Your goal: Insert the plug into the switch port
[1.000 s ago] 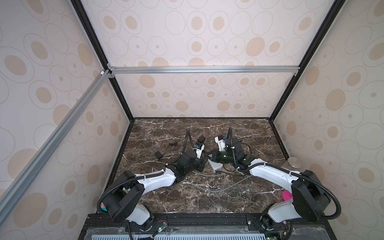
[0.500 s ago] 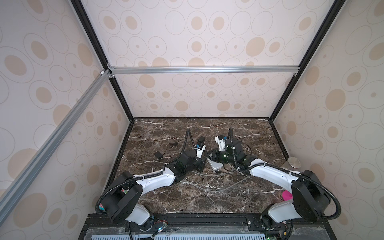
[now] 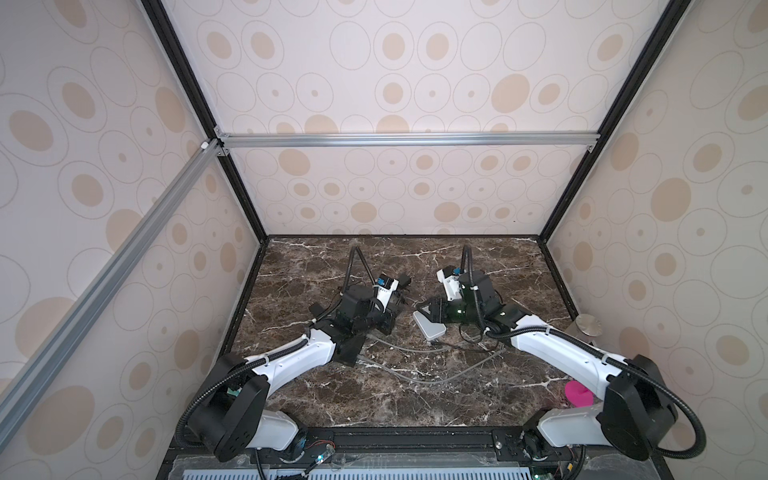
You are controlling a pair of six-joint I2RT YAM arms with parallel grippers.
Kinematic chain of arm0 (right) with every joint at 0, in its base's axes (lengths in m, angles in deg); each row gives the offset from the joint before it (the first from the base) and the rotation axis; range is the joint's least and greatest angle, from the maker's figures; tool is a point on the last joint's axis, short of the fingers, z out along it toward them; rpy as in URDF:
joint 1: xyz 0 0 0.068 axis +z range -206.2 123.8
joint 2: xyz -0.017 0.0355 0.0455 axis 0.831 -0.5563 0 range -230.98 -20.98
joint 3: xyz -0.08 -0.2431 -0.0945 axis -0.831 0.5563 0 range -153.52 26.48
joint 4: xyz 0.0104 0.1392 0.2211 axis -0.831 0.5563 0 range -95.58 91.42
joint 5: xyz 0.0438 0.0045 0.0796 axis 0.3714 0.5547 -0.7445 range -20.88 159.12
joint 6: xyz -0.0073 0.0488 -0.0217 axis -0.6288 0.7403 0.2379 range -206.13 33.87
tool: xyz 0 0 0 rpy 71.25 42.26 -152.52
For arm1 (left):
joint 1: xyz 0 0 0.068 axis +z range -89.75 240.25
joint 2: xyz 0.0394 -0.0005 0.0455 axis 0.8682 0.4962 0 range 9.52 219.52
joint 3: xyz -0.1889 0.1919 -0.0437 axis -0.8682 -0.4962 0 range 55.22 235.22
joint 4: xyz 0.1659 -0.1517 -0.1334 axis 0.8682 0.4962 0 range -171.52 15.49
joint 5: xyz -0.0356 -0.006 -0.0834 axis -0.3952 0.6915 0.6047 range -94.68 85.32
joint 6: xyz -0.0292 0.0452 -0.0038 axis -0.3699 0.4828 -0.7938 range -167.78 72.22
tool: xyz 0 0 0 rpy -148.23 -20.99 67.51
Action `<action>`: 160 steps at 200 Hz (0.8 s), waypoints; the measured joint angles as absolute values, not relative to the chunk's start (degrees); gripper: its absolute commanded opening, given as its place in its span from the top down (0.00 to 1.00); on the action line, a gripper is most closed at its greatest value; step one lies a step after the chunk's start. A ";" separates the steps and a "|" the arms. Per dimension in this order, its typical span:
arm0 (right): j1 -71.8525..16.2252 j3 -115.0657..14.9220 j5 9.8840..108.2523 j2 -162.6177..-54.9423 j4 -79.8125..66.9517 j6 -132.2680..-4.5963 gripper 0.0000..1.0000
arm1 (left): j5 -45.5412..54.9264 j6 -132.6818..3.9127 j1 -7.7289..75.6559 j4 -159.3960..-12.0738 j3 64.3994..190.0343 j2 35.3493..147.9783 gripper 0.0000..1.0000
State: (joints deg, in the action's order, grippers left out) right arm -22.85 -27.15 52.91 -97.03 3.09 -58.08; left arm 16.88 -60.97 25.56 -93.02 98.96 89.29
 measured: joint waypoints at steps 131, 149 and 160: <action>-22.00 -17.24 52.94 -90.36 2.19 -120.17 0.75 | 39.24 -46.59 27.50 -58.75 113.94 102.27 1.00; -20.89 -17.13 51.34 -91.26 2.69 -125.18 0.77 | 40.34 -46.54 28.09 -58.73 113.26 103.01 1.00; -19.82 -17.46 50.42 -92.48 3.22 -127.41 0.77 | 40.90 -46.52 28.33 -58.73 112.84 103.71 1.00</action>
State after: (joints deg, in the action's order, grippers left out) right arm -19.82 -17.46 50.42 -92.48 3.22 -127.41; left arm 40.90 -46.52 28.33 -58.73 112.84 103.71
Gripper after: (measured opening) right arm 0.235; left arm 0.048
